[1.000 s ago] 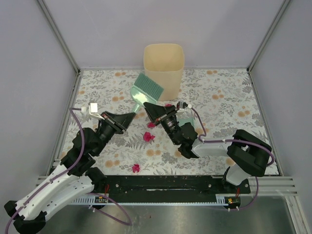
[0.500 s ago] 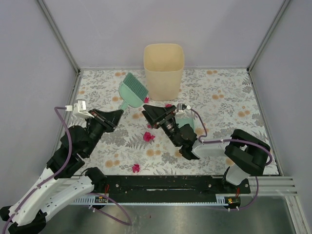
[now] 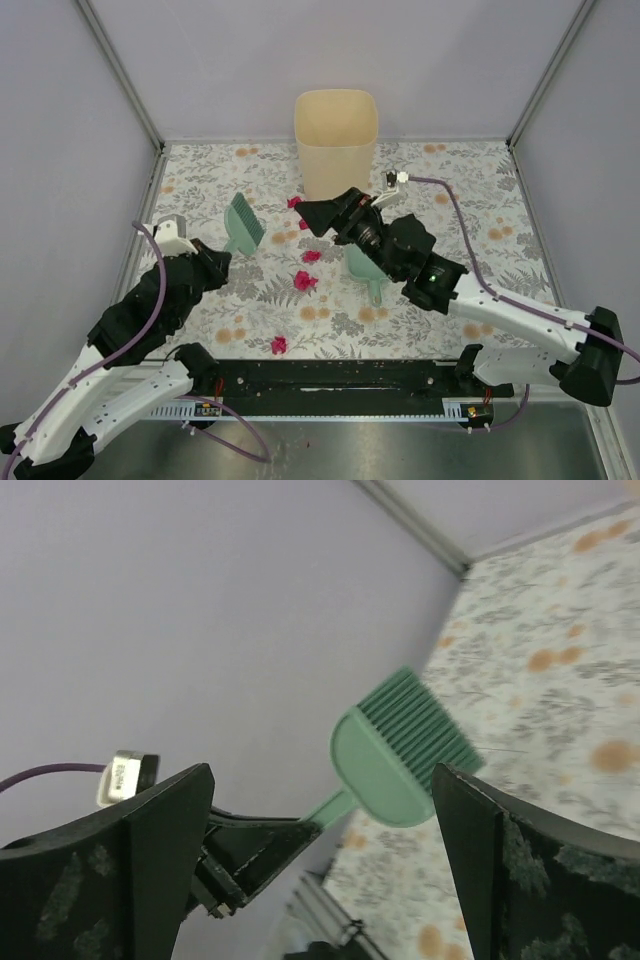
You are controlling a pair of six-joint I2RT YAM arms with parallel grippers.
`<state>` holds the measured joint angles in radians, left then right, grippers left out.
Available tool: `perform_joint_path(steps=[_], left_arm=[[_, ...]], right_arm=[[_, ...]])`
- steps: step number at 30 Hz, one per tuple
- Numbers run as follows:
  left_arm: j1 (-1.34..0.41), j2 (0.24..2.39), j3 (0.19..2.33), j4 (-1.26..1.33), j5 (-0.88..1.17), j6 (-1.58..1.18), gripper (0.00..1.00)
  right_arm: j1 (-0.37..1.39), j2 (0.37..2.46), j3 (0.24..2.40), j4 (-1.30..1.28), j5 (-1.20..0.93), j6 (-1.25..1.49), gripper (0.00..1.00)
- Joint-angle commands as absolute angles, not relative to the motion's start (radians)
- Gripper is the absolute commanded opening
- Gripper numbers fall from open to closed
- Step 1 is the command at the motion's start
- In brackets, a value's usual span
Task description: Sweep away the paper scraps from the table
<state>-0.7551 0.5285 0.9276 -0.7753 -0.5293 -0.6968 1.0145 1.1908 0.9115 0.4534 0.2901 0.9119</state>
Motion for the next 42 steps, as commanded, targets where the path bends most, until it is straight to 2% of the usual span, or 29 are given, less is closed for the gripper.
perform_joint_path(steps=[1, 7, 14, 19, 29, 42], left_arm=[[-0.753, 0.477, 0.853, -0.845, -0.589, -0.681, 0.00], [-0.753, 0.423, 0.811, -0.839, -0.598, -0.680, 0.00], [-0.752, 0.449, 0.887, -0.919, -0.571, -0.647, 0.00], [-0.753, 0.457, 0.870, -0.907, -0.531, -0.629, 0.00], [-0.753, 0.445, 0.851, -0.884, -0.505, -0.624, 0.00], [-0.753, 0.448, 0.848, -0.873, -0.492, -0.615, 0.00]], right_arm=[[1.009, 1.172, 1.092, -0.307, 0.437, 0.614, 1.00], [1.009, 1.166, 1.109, -0.595, 0.561, 0.641, 1.00], [1.009, 1.118, 1.000, -0.626, 0.562, 0.745, 0.99], [0.997, 1.172, 0.963, -0.681, 0.552, 0.825, 0.99], [0.894, 1.259, 0.897, -0.606, 0.457, 0.810, 0.99], [0.896, 1.384, 0.835, -0.526, 0.399, 0.842, 0.93]])
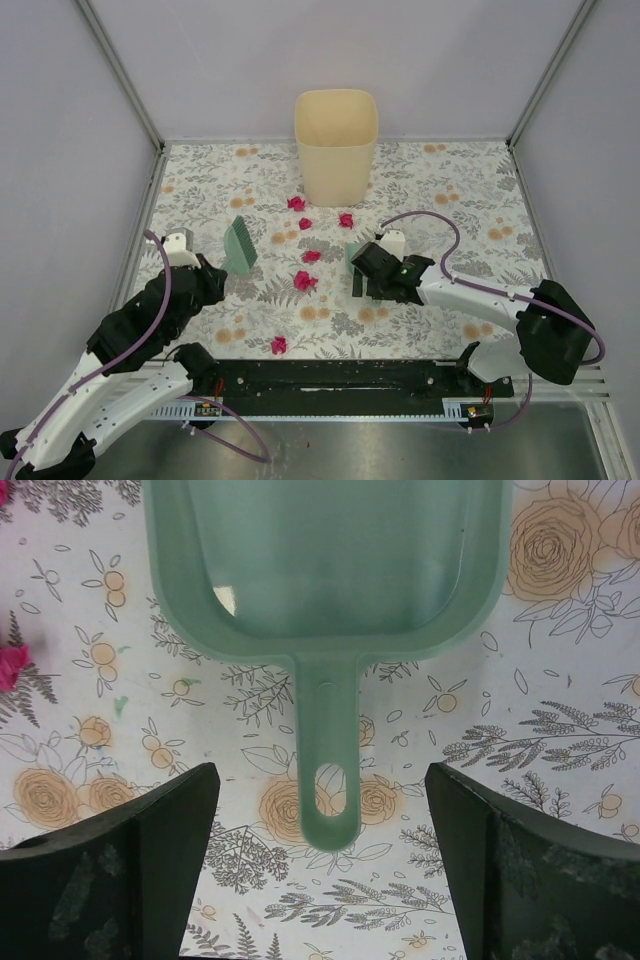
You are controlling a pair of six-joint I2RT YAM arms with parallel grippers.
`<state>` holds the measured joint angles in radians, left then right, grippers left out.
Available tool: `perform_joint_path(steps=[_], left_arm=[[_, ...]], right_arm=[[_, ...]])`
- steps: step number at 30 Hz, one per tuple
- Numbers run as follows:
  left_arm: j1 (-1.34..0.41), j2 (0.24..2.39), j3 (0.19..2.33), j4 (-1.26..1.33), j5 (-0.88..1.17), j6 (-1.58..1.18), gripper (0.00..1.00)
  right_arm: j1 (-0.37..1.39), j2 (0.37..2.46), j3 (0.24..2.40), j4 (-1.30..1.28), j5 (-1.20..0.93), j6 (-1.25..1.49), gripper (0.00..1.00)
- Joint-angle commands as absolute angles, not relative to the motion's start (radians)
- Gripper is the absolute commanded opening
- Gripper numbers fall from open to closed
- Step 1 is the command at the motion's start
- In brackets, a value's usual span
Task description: Sweep away the paper scraps from the table
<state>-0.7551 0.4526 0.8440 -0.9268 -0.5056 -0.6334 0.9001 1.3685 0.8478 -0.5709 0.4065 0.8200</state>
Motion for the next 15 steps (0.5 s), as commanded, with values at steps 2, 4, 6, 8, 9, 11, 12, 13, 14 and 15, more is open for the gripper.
perform_joint_path(steps=[2, 4, 6, 8, 9, 11, 12, 13, 14, 15], left_arm=[[-0.752, 0.446, 0.847, -0.871, -0.491, -0.615, 0.00], [-0.753, 0.445, 0.848, -0.873, -0.492, -0.615, 0.00], [-0.753, 0.445, 0.848, -0.871, -0.492, -0.617, 0.00], [-0.753, 0.445, 0.848, -0.870, -0.492, -0.617, 0.00], [-0.753, 0.445, 0.847, -0.870, -0.492, -0.617, 0.00], [-0.753, 0.445, 0.847, -0.870, -0.491, -0.615, 0.00], [-0.753, 0.443, 0.848, -0.871, -0.491, -0.617, 0.00], [-0.753, 0.445, 0.845, -0.871, -0.491, -0.617, 0.00], [-0.752, 0.443, 0.847, -0.870, -0.491, -0.617, 0.00], [-0.752, 0.443, 0.847, -0.871, -0.492, -0.617, 0.00]], right_arm=[[0.894, 1.388, 0.827, -0.514, 0.406, 0.844, 0.92], [0.894, 1.390, 0.812, -0.496, 0.413, 0.848, 0.91], [0.894, 1.385, 0.792, -0.470, 0.417, 0.854, 0.90], [0.894, 1.381, 0.767, -0.431, 0.419, 0.861, 0.88], [0.894, 1.379, 0.755, -0.411, 0.420, 0.861, 0.86], [0.894, 1.379, 0.742, -0.385, 0.437, 0.861, 0.81], [0.894, 1.381, 0.738, -0.379, 0.452, 0.862, 0.79], [0.896, 1.387, 0.732, -0.373, 0.468, 0.865, 0.78], [0.897, 1.391, 0.726, -0.364, 0.483, 0.864, 0.77], [0.896, 1.393, 0.716, -0.348, 0.489, 0.865, 0.75]])
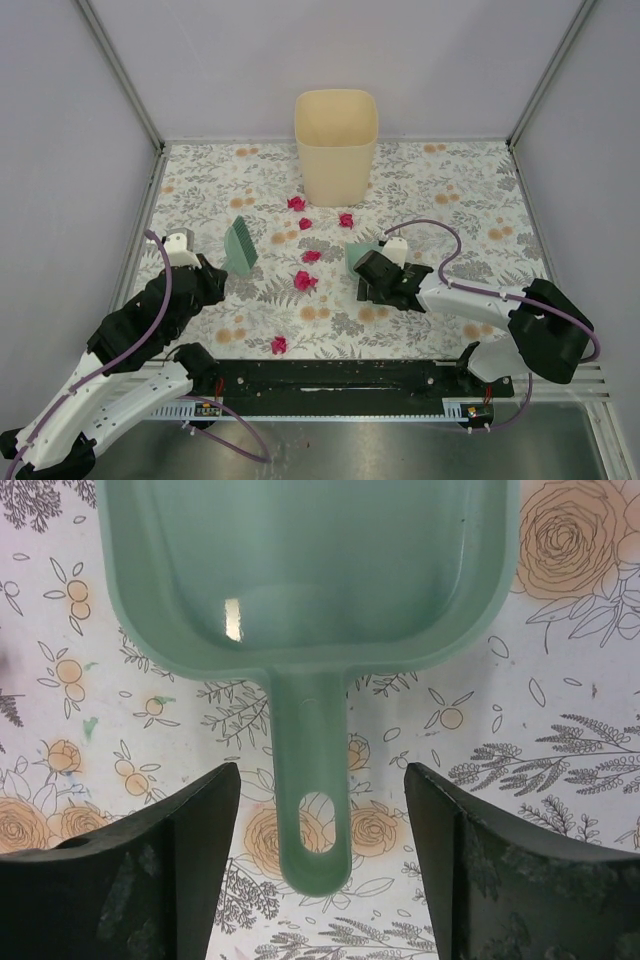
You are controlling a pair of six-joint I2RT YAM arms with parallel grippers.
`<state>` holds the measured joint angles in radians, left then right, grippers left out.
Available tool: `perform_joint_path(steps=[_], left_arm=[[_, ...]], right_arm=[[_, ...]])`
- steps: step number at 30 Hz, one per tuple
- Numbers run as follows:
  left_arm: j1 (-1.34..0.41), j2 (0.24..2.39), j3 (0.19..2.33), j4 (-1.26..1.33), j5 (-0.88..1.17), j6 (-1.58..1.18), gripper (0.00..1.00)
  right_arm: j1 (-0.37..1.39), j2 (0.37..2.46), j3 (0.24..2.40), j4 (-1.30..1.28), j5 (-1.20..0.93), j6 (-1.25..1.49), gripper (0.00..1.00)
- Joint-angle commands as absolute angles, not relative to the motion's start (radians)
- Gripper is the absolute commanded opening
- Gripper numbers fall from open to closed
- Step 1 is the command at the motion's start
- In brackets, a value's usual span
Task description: Sweep away the paper scraps from the table
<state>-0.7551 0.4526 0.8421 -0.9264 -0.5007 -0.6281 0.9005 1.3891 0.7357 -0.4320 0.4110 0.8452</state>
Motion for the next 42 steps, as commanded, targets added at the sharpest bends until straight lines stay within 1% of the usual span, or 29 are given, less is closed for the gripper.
perform_joint_path(steps=[1, 4, 7, 15, 29, 33, 42], left_arm=[[-0.753, 0.443, 0.847, -0.871, -0.492, -0.617, 0.00], [-0.753, 0.442, 0.847, -0.870, -0.489, -0.617, 0.00], [-0.752, 0.440, 0.847, -0.870, -0.492, -0.618, 0.00], [-0.753, 0.443, 0.848, -0.870, -0.495, -0.617, 0.00], [-0.753, 0.436, 0.847, -0.871, -0.494, -0.618, 0.00], [-0.753, 0.431, 0.847, -0.871, -0.494, -0.620, 0.00], [-0.753, 0.433, 0.845, -0.870, -0.494, -0.618, 0.00]], right_arm=[[0.897, 1.397, 0.709, -0.330, 0.492, 0.862, 0.74], [0.903, 1.408, 0.690, -0.292, 0.495, 0.861, 0.67], [0.919, 1.433, 0.693, -0.285, 0.515, 0.861, 0.63], [0.959, 1.483, 0.706, -0.298, 0.568, 0.851, 0.58], [0.976, 1.428, 0.721, -0.351, 0.600, 0.828, 0.57], [0.985, 1.425, 0.727, -0.357, 0.591, 0.828, 0.52], [1.003, 1.417, 0.742, -0.377, 0.600, 0.827, 0.43]])
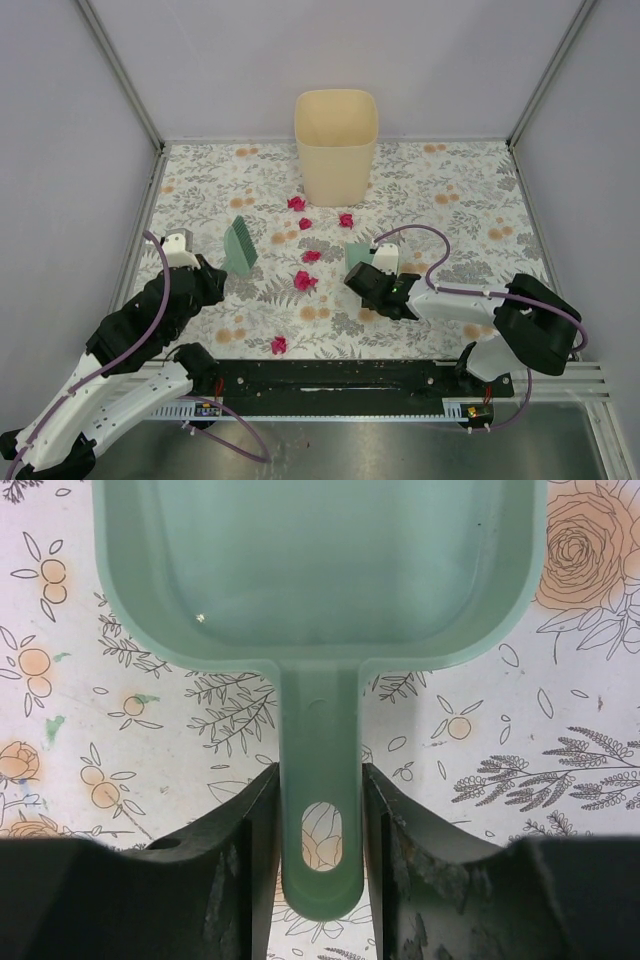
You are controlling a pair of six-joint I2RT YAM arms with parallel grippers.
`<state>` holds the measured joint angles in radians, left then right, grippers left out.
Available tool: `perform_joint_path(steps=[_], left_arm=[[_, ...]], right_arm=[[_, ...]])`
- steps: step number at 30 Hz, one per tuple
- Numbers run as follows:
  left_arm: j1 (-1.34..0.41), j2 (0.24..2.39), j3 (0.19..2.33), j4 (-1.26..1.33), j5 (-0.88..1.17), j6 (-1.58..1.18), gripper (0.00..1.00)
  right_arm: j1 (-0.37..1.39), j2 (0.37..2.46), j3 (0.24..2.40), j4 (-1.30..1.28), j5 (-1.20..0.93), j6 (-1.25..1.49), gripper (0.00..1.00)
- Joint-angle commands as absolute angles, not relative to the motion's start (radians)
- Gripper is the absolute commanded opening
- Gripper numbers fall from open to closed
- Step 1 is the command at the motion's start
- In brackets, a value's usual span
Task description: Sweep away the paper scraps from the table
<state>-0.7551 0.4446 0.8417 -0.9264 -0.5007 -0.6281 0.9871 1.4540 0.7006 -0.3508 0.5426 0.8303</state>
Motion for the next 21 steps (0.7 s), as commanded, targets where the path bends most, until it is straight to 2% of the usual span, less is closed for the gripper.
perform_joint_path(steps=[1, 3, 13, 21], left_arm=[[-0.753, 0.433, 0.845, -0.871, -0.494, -0.618, 0.00], [-0.753, 0.431, 0.848, -0.870, -0.492, -0.618, 0.00], [-0.753, 0.436, 0.847, -0.871, -0.492, -0.618, 0.00], [-0.755, 0.437, 0.848, -0.873, -0.488, -0.617, 0.00]], right_arm=[[1.005, 1.416, 0.742, -0.382, 0.603, 0.825, 0.42], [1.005, 1.411, 0.747, -0.393, 0.607, 0.819, 0.37], [1.006, 1.278, 0.836, -0.538, 0.586, 0.770, 0.00], [1.006, 1.114, 0.914, -0.655, 0.476, 0.654, 0.00]])
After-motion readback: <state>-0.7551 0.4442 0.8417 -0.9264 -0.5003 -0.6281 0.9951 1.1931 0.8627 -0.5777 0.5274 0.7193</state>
